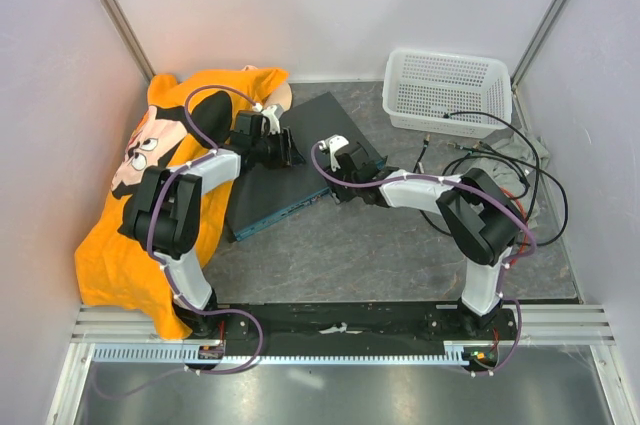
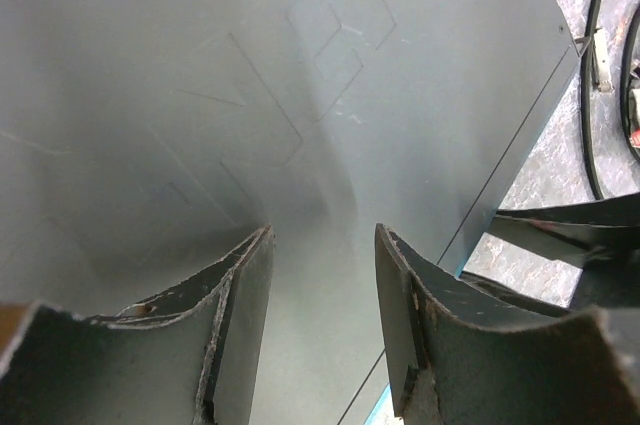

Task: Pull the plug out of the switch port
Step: Adjust the switch port at the center of the board.

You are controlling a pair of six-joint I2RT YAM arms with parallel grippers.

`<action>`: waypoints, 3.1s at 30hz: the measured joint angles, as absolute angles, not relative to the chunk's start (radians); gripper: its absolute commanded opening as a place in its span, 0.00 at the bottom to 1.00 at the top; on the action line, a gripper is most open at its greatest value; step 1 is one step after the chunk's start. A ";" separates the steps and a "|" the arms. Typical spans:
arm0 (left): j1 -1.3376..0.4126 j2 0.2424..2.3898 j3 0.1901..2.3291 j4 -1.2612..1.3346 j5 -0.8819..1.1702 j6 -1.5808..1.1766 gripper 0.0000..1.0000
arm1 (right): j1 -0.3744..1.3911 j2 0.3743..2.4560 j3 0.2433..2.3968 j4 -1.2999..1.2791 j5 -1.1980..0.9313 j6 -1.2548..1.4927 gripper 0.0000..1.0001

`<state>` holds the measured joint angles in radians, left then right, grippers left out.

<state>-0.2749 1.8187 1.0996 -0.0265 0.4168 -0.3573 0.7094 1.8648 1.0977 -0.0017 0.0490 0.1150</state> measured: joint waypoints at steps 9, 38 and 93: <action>-0.279 1.821 1.104 -0.029 0.409 -0.351 0.54 | 0.719 1.903 1.132 -0.039 0.073 0.123 0.42; -0.289 1.839 1.124 -0.035 0.400 -0.344 0.54 | 0.706 1.790 0.860 0.253 -0.004 0.074 0.01; -0.156 1.847 1.235 0.015 0.148 -0.212 0.56 | 0.515 1.748 0.868 0.114 -0.167 0.684 0.34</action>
